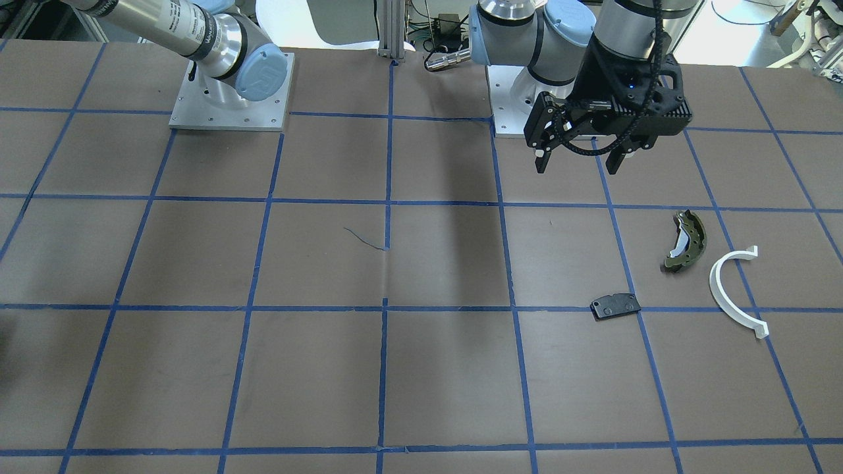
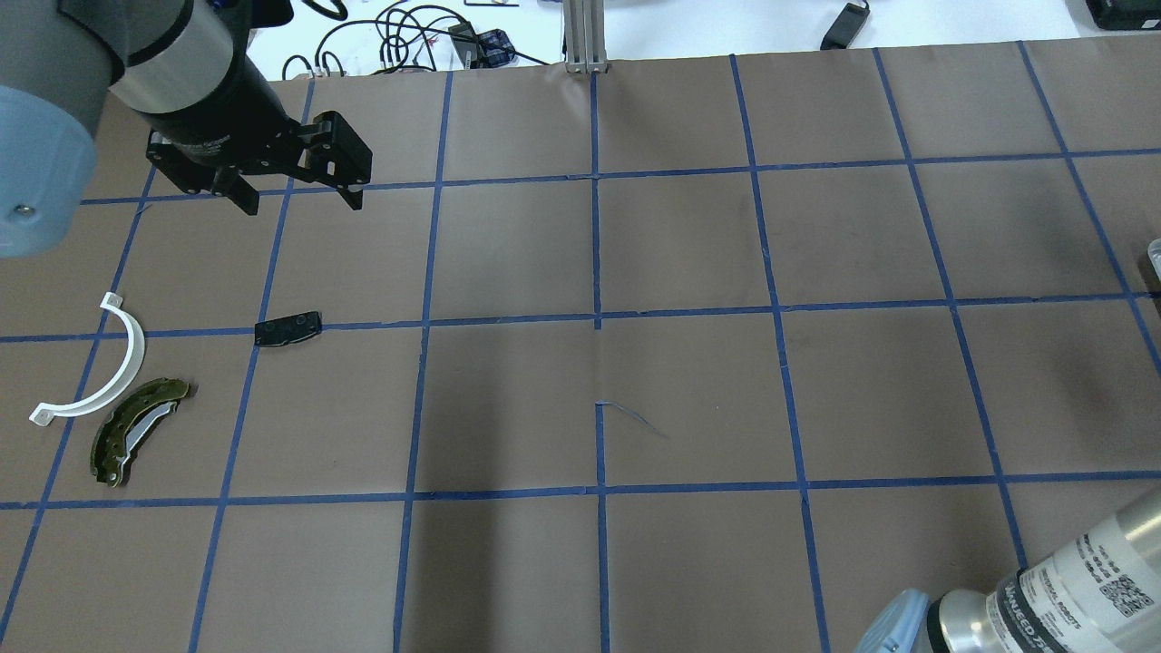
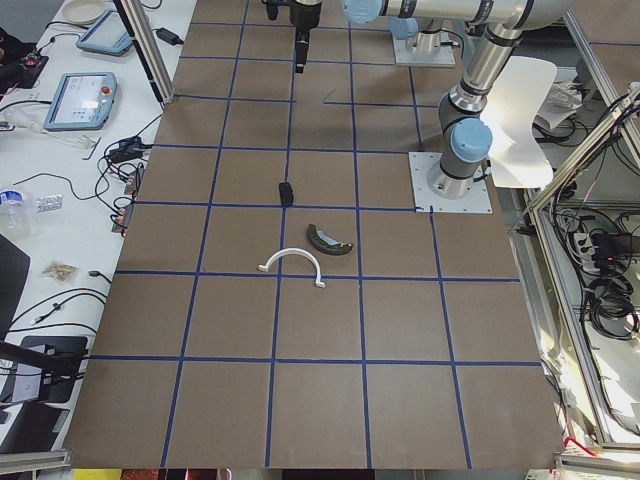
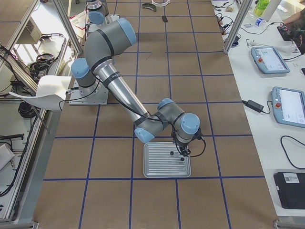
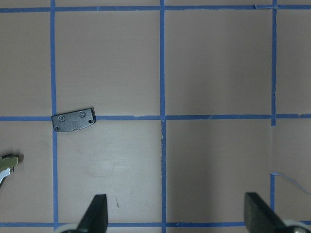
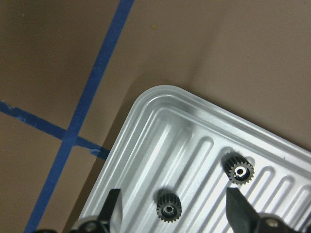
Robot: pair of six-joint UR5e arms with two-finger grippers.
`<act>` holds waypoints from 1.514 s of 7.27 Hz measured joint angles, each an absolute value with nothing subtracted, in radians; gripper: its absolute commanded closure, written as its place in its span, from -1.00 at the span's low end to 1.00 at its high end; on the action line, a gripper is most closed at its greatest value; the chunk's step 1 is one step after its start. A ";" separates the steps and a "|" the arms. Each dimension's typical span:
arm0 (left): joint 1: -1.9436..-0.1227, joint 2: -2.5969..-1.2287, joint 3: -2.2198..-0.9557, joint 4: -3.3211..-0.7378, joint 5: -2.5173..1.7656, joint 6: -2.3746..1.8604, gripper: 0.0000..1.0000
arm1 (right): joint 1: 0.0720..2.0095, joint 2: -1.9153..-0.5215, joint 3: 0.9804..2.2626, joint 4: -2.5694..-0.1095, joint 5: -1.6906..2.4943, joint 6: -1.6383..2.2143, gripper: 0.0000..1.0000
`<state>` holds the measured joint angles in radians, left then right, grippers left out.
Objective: Place bearing gear from tray to pile
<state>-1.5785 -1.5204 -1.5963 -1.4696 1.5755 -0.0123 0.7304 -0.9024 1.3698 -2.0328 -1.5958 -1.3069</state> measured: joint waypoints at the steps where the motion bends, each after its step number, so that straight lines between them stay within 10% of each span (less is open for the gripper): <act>1: -1.578 -1.520 -1.596 -1.470 1.575 -0.012 -1.00 | 0.728 -0.893 1.370 -2.035 -1.607 -1.306 -0.26; 7: -1.578 -1.520 -1.597 -1.470 1.574 -0.012 -1.00 | 0.720 -0.851 1.371 -2.058 -1.662 -1.307 -0.01; 10: -1.578 -1.520 -1.597 -1.470 1.574 -0.012 -1.00 | 0.720 -0.850 1.370 -2.058 -1.662 -1.305 1.00; 11: -1.578 -1.520 -1.597 -1.470 1.574 -0.012 -1.00 | 0.719 -0.850 1.368 -2.058 -1.663 -1.303 1.00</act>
<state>-1.5785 -1.5202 -1.5969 -1.4696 1.5739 -0.0123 0.7195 -0.8501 1.3681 -2.0584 -1.6627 -1.3031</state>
